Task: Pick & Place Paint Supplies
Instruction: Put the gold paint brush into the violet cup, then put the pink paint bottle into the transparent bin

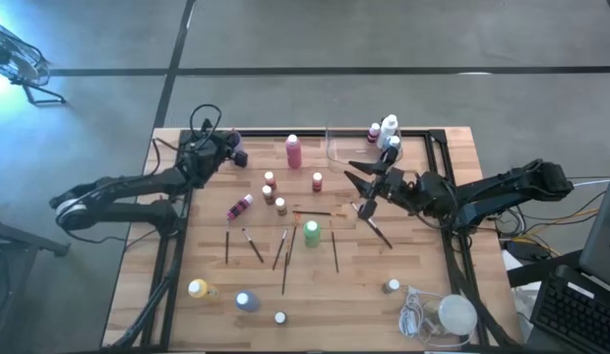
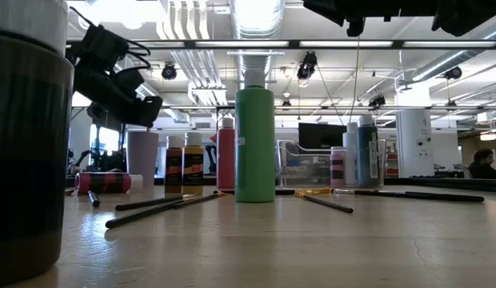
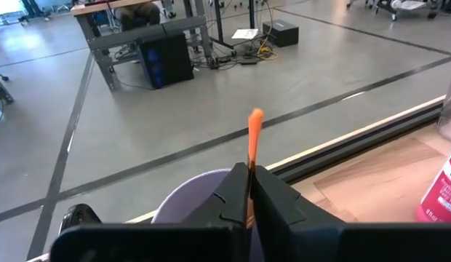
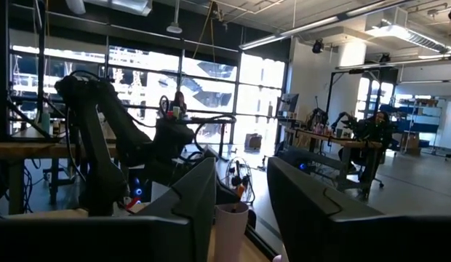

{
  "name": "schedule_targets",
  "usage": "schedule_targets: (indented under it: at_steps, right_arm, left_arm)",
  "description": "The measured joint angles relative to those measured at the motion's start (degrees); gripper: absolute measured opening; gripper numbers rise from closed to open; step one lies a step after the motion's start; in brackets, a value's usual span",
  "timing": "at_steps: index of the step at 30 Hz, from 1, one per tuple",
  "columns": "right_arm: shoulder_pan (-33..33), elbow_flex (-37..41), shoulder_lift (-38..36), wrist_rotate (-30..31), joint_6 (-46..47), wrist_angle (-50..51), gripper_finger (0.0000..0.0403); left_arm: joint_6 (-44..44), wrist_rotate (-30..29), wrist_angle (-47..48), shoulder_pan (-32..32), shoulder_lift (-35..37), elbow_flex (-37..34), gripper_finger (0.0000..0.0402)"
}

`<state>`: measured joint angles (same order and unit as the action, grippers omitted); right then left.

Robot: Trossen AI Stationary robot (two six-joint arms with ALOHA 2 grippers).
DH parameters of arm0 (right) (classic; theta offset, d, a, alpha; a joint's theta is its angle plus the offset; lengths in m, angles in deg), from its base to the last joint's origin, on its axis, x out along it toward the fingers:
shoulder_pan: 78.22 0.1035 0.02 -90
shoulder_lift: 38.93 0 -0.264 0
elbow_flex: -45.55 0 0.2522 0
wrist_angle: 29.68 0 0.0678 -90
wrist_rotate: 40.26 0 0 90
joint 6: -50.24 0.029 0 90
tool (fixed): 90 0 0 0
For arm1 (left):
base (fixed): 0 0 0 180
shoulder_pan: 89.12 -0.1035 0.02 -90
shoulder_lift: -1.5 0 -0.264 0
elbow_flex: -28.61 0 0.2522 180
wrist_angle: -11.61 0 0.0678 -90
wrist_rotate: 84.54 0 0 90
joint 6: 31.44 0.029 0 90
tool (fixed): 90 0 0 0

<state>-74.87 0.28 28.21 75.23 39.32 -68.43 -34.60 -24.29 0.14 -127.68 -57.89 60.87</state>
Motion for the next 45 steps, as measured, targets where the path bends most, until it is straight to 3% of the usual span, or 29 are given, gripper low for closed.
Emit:
schedule_targets:
  at_steps: [14, 26, 32, 42, 45]
  right_arm:
    - [0.0, 0.0, 0.02, 0.0, 0.0, 0.0, 0.0097]
    - [0.0, 0.02, 0.07, 0.0, -0.2, 0.09, 0.008]
    - [0.0, 0.02, 0.07, 0.0, -0.19, 0.15, 0.0074]
    - [0.0, 0.02, 0.07, 0.0, -0.04, 0.17, 0.0087]
    - [0.0, 0.02, 0.07, 0.0, -0.04, 0.17, 0.0098]
  left_arm:
    - [0.7, 0.13, 0.67, 0.0, 0.28, 0.62, 0.0075]
    - [3.24, 4.23, 1.0, 0.05, 3.01, 4.9, 0.008]
    - [2.73, 12.55, 1.49, 0.11, 5.54, 6.33, 0.008]
    - [0.61, 39.0, 1.46, 0.44, 6.3, 10.26, 0.0078]
    - [3.03, 42.84, 1.55, 1.69, 4.87, 11.52, 0.0084]
